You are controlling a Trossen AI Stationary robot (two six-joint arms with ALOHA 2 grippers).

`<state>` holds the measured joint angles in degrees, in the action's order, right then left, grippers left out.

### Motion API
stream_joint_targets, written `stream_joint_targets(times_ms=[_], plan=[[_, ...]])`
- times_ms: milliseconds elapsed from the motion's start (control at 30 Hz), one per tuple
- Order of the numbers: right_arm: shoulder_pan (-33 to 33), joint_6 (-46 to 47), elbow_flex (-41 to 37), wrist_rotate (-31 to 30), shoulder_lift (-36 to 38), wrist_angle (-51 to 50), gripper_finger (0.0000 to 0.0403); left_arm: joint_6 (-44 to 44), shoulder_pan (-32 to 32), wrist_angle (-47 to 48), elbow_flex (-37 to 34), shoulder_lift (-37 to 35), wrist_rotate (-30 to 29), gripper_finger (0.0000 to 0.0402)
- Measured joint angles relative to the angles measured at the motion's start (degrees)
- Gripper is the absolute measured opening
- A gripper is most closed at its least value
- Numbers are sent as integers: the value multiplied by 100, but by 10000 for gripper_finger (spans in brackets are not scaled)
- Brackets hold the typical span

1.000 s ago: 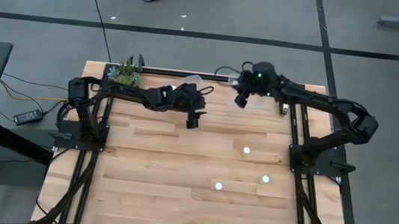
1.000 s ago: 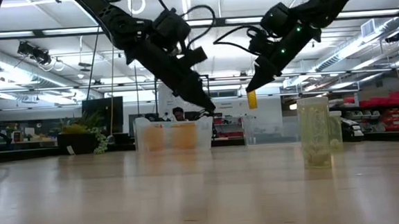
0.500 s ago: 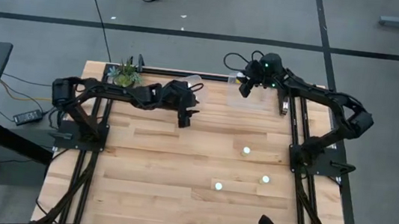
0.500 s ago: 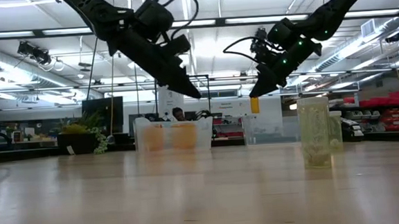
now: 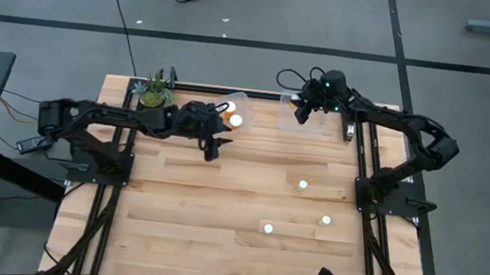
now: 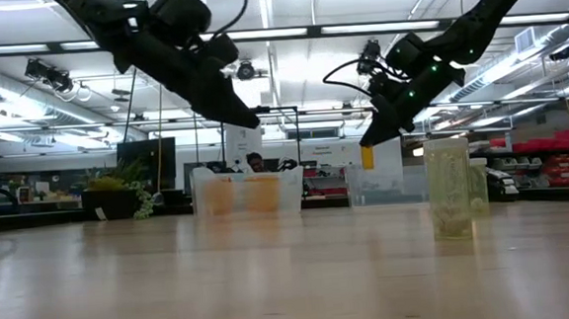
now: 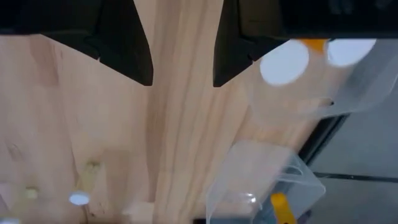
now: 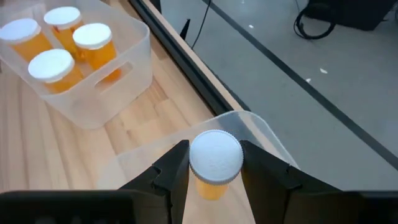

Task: Pick and place medicine bottles into bin by pill shape (circle, oval)
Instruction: Put the orange tablet bottle into the right transparent bin

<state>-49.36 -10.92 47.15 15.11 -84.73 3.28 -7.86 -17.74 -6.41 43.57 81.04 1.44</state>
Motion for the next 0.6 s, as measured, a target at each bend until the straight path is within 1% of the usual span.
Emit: stream_joint_targets(times_ms=[167, 400, 600], plan=[[0, 103, -258, -34, -2, 392, 143, 140, -4, -27, -350, -435, 25, 174], [3, 220, -268, -62, 0, 528, 143, 349, 0, -183, -884, -1129, 45, 174], [107, 203, -268, -184, 0, 563, 143, 534, 0, -257, -1321, -1582, 45, 174]])
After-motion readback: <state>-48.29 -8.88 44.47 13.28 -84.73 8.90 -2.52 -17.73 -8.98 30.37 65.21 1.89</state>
